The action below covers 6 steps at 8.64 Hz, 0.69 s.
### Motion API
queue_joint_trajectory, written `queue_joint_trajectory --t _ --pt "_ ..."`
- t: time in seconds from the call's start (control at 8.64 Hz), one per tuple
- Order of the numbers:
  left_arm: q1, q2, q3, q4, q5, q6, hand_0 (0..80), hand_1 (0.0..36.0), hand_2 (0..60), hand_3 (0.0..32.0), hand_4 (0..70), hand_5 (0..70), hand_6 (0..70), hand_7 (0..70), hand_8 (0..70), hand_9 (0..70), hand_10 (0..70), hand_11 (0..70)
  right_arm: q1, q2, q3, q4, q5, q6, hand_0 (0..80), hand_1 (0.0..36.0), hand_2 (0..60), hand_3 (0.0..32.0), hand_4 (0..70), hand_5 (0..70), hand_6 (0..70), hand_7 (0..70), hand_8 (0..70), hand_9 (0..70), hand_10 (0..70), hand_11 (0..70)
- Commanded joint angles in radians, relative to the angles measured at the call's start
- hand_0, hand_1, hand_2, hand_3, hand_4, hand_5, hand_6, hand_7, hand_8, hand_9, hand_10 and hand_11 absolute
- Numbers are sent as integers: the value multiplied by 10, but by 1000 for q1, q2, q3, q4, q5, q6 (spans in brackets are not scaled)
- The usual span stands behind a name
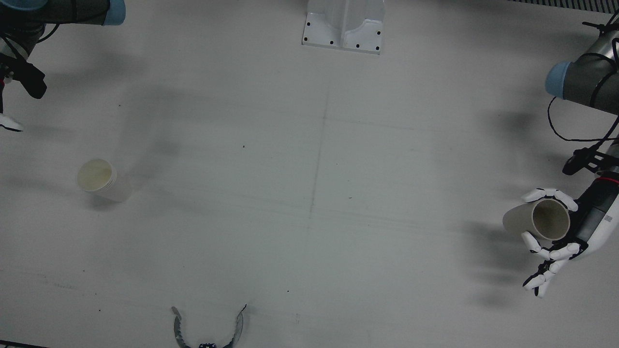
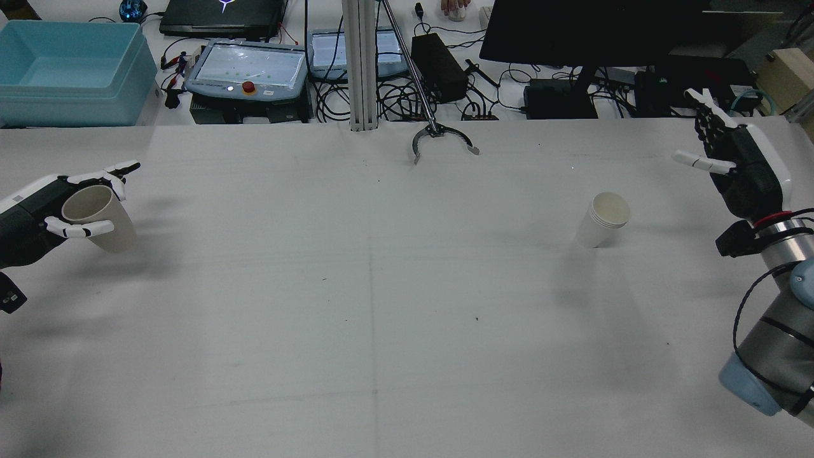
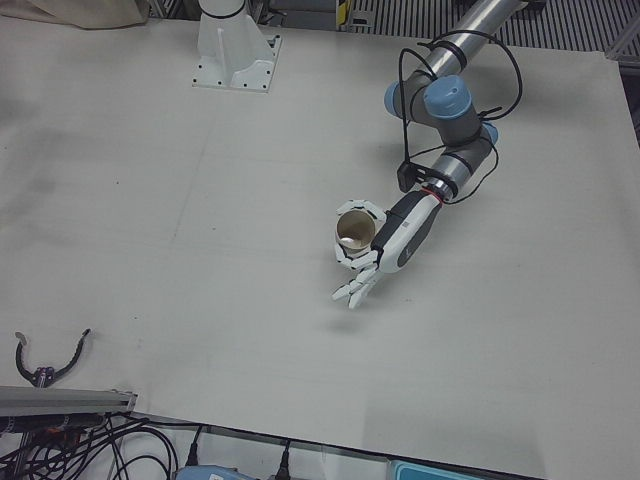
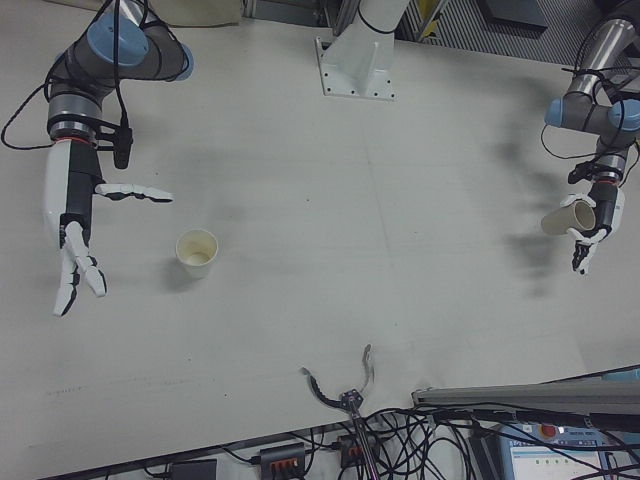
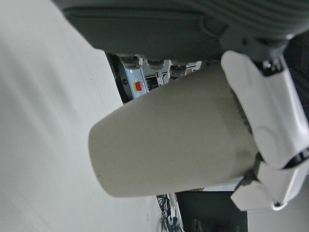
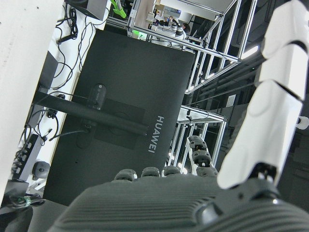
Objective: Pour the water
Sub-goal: 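Move the right hand to the white paper cup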
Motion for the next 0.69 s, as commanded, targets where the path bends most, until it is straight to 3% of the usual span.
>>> queue_joint_trajectory --t 0.0,0.12,0.58 --pt "2 2 2 7 2 -3 465 274 600 0 555 515 69 122 14 10 17 34 -158 19 -86 116 117 53 479 172 118 0 0 59 0 0 0 0 0 0" --pt "2 4 5 9 0 -3 464 271 600 0 550 514 72 127 16 11 17 34 -213 32 -105 115 171 91 475 169 127 0 0 70 0 0 0 0 0 0" --pt "2 4 17 12 0 -3 463 267 600 0 539 509 72 130 18 12 17 34 -263 81 -142 103 181 131 474 178 166 0 0 86 0 0 0 0 0 0"
